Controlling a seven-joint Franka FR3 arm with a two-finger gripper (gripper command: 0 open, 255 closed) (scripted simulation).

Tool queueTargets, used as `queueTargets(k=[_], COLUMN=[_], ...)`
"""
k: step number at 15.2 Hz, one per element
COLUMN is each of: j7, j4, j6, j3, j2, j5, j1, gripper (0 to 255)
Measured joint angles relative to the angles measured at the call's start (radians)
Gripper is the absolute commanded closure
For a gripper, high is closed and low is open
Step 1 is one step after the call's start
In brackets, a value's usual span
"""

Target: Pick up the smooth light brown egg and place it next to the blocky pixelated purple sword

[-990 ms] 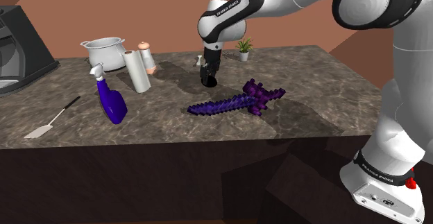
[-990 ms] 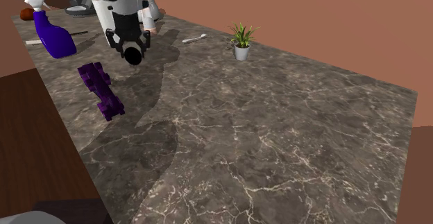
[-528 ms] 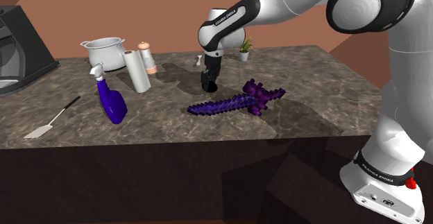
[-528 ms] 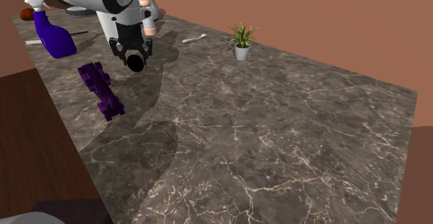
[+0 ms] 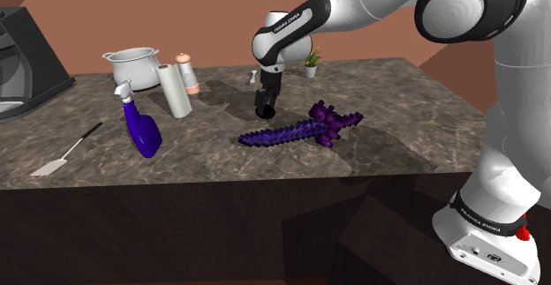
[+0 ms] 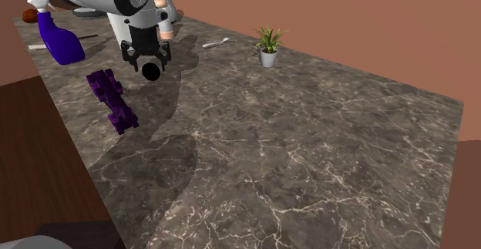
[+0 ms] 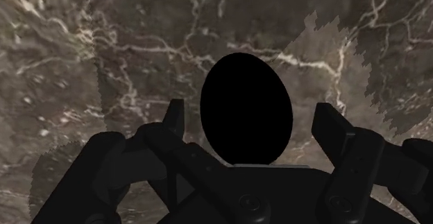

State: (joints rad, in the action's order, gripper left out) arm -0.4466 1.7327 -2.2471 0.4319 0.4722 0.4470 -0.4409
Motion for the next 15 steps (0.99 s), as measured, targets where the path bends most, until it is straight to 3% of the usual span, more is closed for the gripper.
queueTargets(k=[15], j7=[0.028], j4=[-0.018], j6=[0.085], j3=[0.028], j2=[-0.075], j5=[-0.048], j1=[-0.009], gripper=[0])
